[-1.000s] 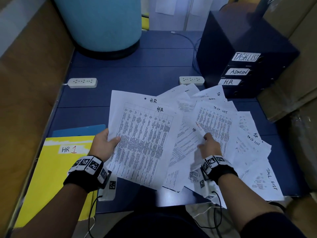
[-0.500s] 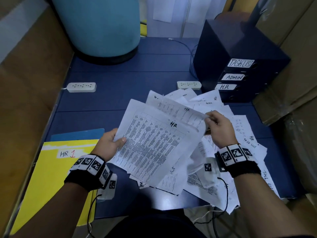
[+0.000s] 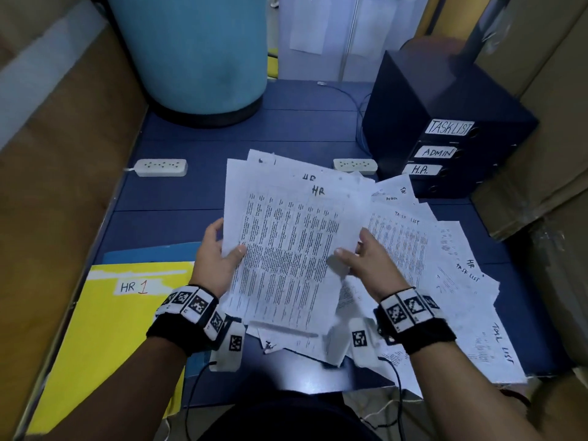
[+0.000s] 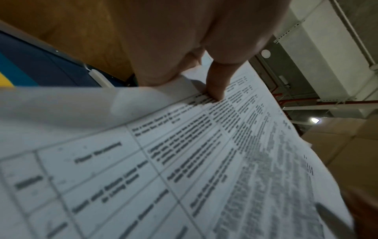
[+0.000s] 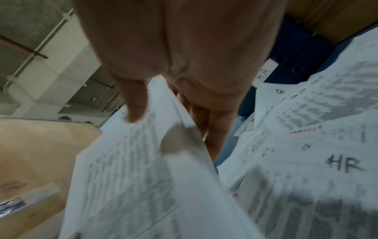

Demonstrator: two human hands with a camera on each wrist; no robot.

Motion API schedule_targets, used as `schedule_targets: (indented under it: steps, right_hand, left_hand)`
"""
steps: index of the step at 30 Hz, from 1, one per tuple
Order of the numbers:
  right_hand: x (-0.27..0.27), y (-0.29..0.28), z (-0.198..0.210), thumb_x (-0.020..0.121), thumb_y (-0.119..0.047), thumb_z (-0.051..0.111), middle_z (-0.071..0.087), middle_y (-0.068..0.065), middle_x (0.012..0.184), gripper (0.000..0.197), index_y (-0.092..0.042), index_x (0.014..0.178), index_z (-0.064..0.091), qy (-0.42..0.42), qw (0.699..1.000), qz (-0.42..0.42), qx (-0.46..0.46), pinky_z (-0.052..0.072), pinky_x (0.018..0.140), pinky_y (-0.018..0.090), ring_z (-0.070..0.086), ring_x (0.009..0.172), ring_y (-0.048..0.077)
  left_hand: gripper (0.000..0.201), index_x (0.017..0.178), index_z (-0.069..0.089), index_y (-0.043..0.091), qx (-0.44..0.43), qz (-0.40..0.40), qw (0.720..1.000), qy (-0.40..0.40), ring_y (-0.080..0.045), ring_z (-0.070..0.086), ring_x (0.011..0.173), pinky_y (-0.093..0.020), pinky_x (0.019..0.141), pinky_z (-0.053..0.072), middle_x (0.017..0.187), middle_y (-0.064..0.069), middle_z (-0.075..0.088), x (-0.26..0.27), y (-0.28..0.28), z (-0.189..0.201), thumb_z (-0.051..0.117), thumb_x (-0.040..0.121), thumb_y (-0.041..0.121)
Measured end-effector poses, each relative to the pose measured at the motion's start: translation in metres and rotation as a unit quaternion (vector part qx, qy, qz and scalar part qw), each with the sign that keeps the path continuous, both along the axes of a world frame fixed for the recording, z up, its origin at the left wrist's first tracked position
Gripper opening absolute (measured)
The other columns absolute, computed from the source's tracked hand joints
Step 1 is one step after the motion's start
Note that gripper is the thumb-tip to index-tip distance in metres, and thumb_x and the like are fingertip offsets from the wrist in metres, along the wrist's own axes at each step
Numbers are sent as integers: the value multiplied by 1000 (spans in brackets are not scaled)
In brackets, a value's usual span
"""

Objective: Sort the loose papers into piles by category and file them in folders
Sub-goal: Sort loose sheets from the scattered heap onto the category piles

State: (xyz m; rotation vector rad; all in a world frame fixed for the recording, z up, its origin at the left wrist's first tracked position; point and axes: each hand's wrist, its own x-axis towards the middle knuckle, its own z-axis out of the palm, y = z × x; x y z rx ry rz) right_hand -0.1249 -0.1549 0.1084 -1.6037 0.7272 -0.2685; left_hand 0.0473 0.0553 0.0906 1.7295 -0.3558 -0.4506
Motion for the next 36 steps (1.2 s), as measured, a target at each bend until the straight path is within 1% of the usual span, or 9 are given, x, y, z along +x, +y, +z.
schedule_targets:
  steps: [5,8,11,14,17,20,24,30,36]
  right_hand:
    - [13,4,33,95,-5,54,67,-9,97,30,-34,96,58,-97,983,-84,-132,52,89,38,63,94,12]
    - [8,3,34,95,-6,55,62,-1,86,21,-27,94,54,-123,973,-89,-173,49,79,37,58,84,8]
    - [-2,8,7,95,-6,54,63,3,98,18,-17,108,51,-77,984,-88,-136,51,82,31,61,92,12]
    - [-11,15,-26,97,-11,51,59,-8,90,14,-10,112,51,46,985,-62,-156,42,65,15,55,77,-6]
    - [-11,15,-42,100,-12,46,51,-6,76,5,-10,103,50,117,977,-56,-170,34,57,22,50,66,11]
    - [-7,11,-31,99,-12,46,60,0,97,18,-13,116,53,78,985,-69,-141,42,73,27,56,90,19]
    - [1,15,-7,98,-8,48,65,-10,102,21,-25,108,56,2,995,-91,-49,47,82,28,60,95,9]
    - [30,49,-26,97,-16,49,48,-5,81,6,-18,92,46,103,992,4,-67,36,64,26,46,73,15]
    - [83,108,-65,94,-13,51,48,-1,74,19,-21,78,43,233,948,193,-99,36,67,30,48,73,21]
  left_hand:
    - [29,101,59,22,-41,13,998,-39,-8,64,87,-26,83,52,98,7,68,-4,-14,15,60,88,-3]
    - [32,97,55,24,-51,27,997,-45,-3,63,86,-16,80,50,96,3,66,-8,-17,16,58,88,-6]
    - [16,103,53,7,17,15,999,-30,-23,61,95,-29,89,47,101,-12,64,-14,-18,-7,56,90,-3]
    - [16,92,51,11,66,-29,996,-44,-22,55,87,-10,74,40,96,-9,58,-30,-18,-24,50,93,-5]
    - [27,83,42,17,62,-31,997,-39,-17,44,73,-6,58,36,81,1,49,-36,-22,-22,44,95,-7]
    - [7,94,49,8,85,-11,996,-40,-26,52,78,-14,54,32,80,-3,51,-28,-26,-21,44,99,5]
    - [6,101,49,10,54,0,998,-35,-9,54,76,-20,67,41,85,2,60,-19,-16,-21,44,99,7]
    - [13,101,55,3,176,82,980,-36,-35,56,94,-33,75,41,102,-19,61,-9,31,-34,43,97,5]
    - [26,122,53,3,254,169,952,16,-32,53,87,-34,71,37,114,-20,62,8,118,-56,44,98,7]
